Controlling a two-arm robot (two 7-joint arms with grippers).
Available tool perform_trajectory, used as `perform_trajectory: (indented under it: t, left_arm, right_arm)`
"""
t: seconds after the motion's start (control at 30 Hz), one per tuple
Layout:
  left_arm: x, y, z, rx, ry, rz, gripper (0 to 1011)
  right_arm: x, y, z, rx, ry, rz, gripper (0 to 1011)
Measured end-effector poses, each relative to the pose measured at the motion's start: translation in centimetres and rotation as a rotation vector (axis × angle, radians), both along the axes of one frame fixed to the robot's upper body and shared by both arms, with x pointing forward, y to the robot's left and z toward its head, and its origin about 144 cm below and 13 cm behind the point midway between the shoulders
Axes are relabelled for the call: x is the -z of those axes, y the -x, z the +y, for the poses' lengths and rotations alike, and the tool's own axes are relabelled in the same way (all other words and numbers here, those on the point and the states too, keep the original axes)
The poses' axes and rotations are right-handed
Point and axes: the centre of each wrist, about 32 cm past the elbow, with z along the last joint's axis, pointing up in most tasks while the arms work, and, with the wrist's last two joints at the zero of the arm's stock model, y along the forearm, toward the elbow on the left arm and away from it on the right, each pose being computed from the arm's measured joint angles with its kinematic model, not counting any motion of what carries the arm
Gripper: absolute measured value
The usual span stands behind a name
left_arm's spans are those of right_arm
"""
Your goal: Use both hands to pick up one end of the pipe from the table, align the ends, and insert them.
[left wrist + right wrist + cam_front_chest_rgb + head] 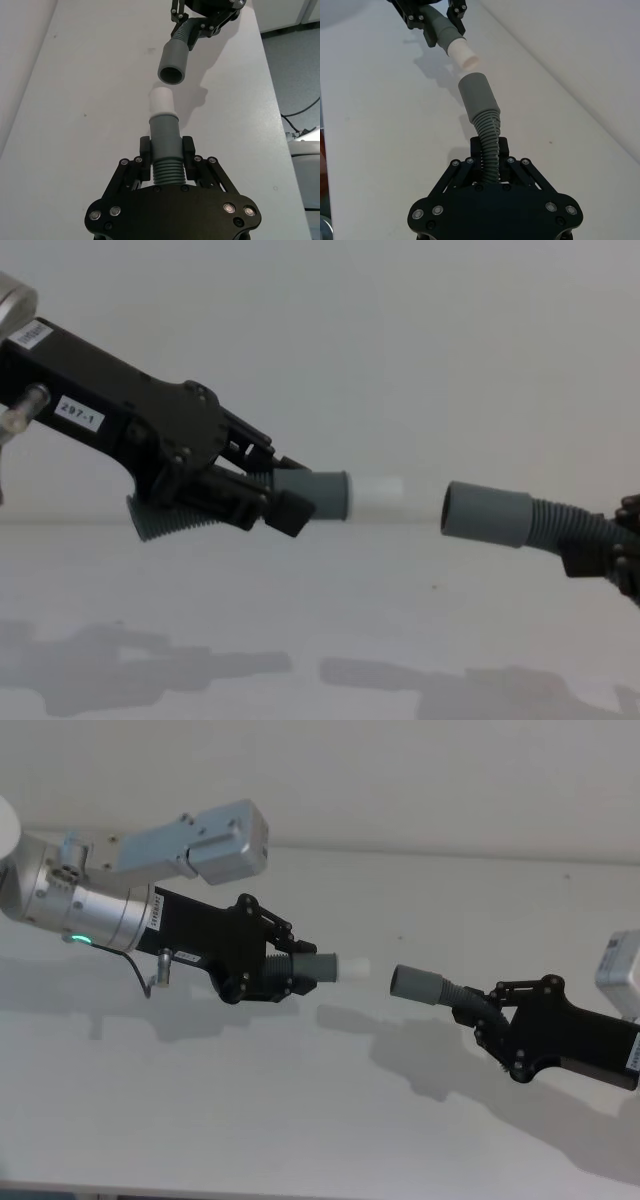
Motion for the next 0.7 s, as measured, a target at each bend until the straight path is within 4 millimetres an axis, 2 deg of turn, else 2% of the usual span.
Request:
perform_trajectory:
  t: [0.7]
  left_arm:
    - [0.18,-0.24,0.15,0.003,-0.019,0.022,360]
  right_arm:
    - [0.01,-0.40,0.41,-0.010,0.014,-0.003,175]
